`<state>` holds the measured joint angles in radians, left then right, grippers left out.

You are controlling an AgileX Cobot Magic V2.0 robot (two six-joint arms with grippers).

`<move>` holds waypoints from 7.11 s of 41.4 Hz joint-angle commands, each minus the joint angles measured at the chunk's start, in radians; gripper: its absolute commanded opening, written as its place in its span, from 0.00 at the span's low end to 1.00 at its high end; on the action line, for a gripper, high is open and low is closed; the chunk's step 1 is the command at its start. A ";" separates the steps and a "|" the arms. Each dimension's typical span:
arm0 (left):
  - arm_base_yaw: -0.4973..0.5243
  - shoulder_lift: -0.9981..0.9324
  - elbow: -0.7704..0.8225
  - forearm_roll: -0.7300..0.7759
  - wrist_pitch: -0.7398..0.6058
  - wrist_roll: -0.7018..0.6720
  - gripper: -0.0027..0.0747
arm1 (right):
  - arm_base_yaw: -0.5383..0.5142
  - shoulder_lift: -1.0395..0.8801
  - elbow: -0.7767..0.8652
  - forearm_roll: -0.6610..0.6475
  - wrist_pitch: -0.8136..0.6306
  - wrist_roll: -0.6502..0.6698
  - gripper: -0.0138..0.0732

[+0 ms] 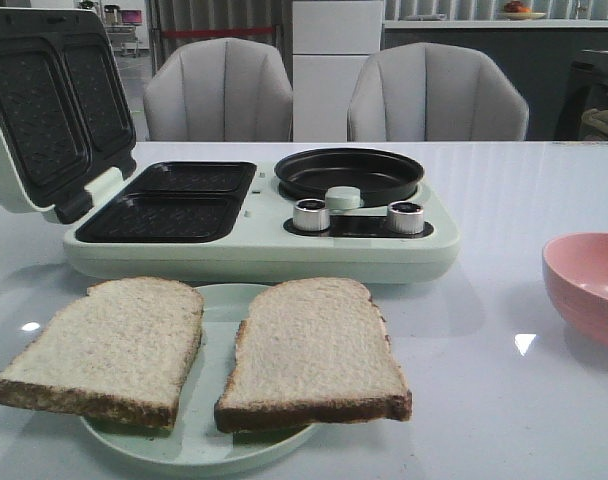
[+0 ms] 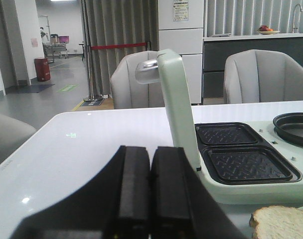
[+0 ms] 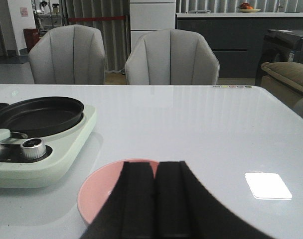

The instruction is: Make breakfast with bread and shrimp

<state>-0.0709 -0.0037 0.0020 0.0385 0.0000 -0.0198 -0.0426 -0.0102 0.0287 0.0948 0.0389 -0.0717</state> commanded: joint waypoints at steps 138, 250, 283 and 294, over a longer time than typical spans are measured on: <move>-0.833 1.088 -0.556 0.611 0.538 -0.133 0.72 | 0.000 0.661 -0.637 0.002 0.536 -0.006 0.69; -0.772 1.262 -0.722 1.688 0.669 -0.621 0.16 | 0.000 0.661 -0.637 0.002 0.537 -0.006 0.69; -0.418 1.966 -1.438 1.688 0.536 -0.621 0.16 | 0.000 0.661 -0.637 0.002 0.537 -0.006 0.69; -0.398 2.057 -1.503 1.688 0.515 -0.621 0.16 | 0.000 0.661 -0.637 0.002 0.537 -0.006 0.69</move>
<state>-0.4709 2.1049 -1.4634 1.6983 0.4935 -0.6252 -0.0426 0.6434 -0.5790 0.0970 0.6513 -0.0717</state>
